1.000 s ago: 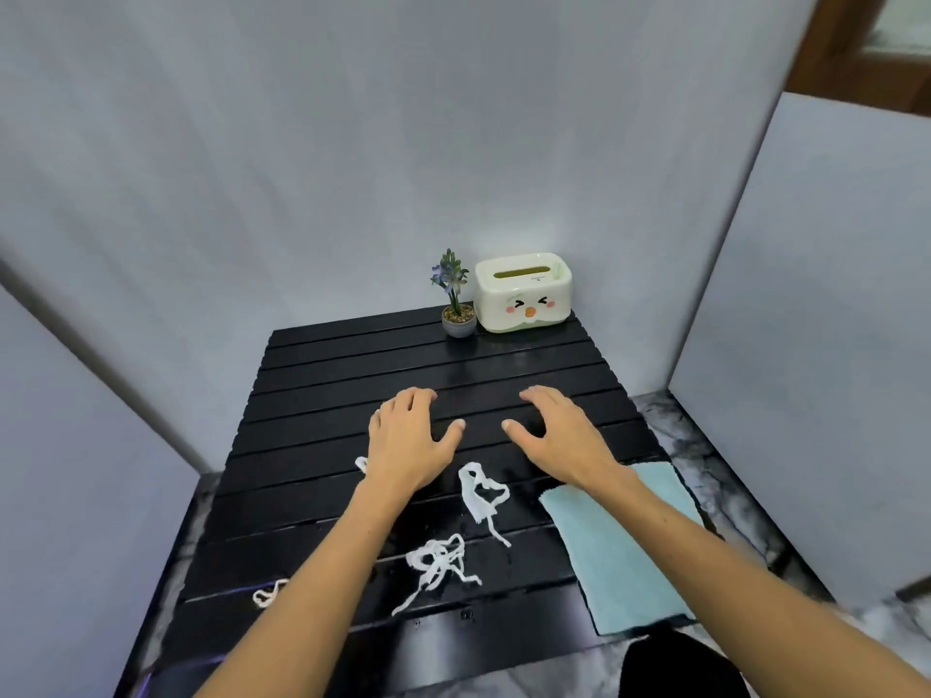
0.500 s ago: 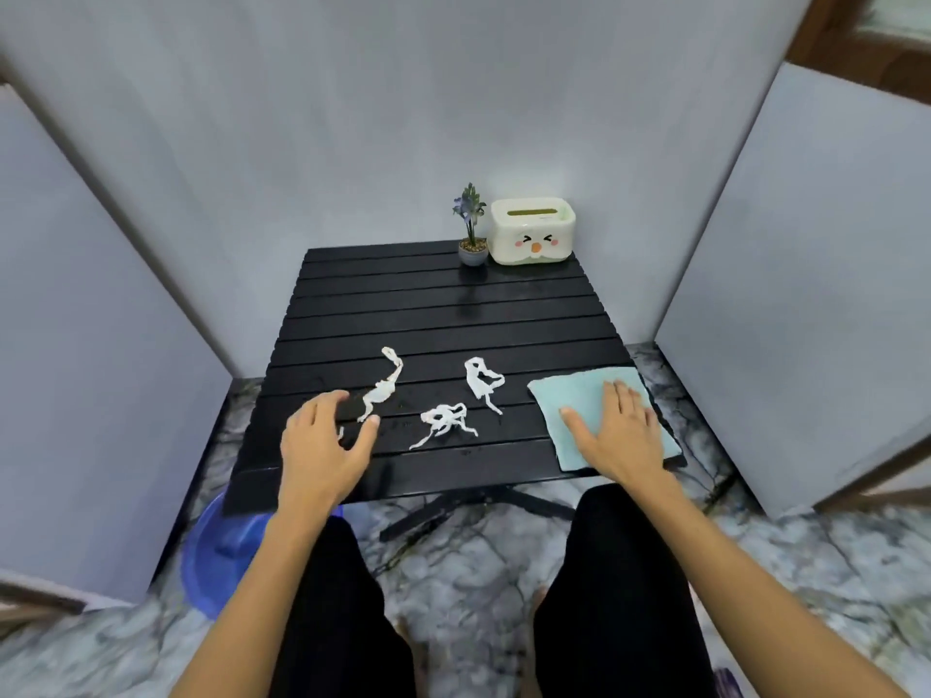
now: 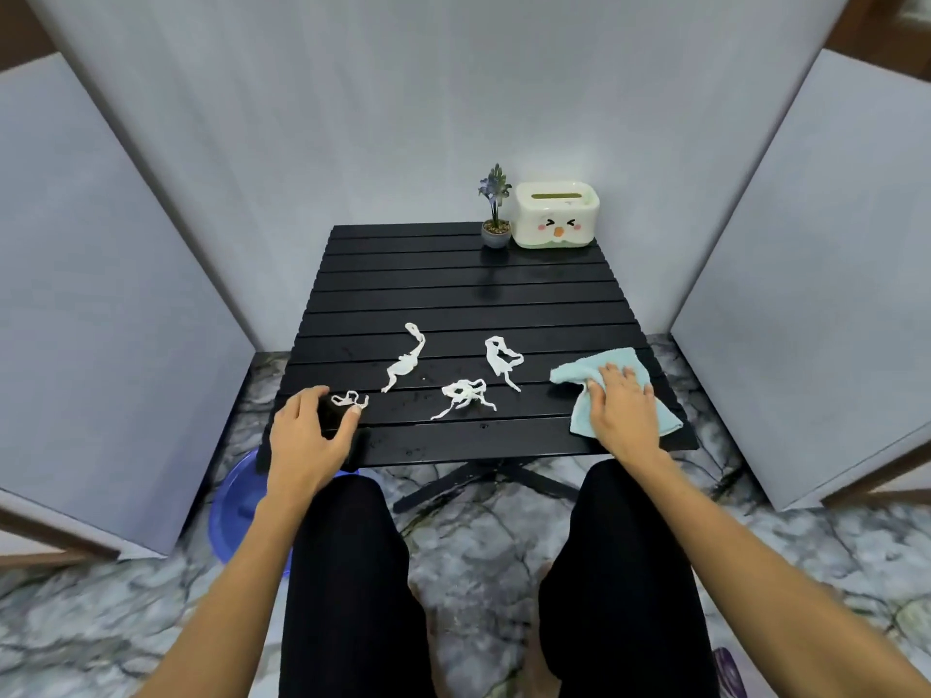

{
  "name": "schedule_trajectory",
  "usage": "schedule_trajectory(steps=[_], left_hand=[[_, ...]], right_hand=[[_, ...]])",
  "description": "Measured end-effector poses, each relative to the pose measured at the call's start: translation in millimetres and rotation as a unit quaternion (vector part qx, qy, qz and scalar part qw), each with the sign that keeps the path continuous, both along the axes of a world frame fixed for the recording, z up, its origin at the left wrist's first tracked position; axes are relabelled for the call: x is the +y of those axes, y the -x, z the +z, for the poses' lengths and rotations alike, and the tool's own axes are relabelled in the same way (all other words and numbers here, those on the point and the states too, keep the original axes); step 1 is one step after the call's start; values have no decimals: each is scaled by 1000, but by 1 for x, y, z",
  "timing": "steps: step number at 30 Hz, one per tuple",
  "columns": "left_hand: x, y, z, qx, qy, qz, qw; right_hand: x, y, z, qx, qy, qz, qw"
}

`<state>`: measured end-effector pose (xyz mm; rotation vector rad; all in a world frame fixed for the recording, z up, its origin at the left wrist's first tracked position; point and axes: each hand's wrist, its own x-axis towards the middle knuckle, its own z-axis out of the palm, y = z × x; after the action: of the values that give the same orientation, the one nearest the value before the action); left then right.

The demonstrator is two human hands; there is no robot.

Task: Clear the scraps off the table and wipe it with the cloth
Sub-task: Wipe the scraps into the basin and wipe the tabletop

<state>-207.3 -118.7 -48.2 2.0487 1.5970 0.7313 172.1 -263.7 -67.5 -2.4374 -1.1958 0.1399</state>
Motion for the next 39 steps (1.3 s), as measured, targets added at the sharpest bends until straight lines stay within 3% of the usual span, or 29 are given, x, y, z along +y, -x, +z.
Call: schedule_trajectory(steps=[3,5,12,20,26,29,32,36,39], left_hand=[[6,1,-3,5,-12,2,1000],[11,2,-6,12,-21,2,1000],[22,6,-14,38,-58,12,998],[23,4,-20,55,-77,30,995],[26,5,-25,61,-84,28,994],[26,5,-27,65,-85,34,994],[27,4,-28,67,-88,33,993],[30,6,-31,67,-87,41,993],[31,6,-33,66,-88,43,993]], right_hand=[[5,9,10,86,-119,-20,989],[17,19,18,123,-140,-7,982],[81,66,24,167,-128,82,974],[95,135,25,204,-93,199,954],[116,164,37,325,-158,131,923],[144,153,49,311,-224,84,920],[173,135,60,246,-251,98,931],[207,122,41,171,-150,163,960],[216,126,24,129,-62,244,959]])
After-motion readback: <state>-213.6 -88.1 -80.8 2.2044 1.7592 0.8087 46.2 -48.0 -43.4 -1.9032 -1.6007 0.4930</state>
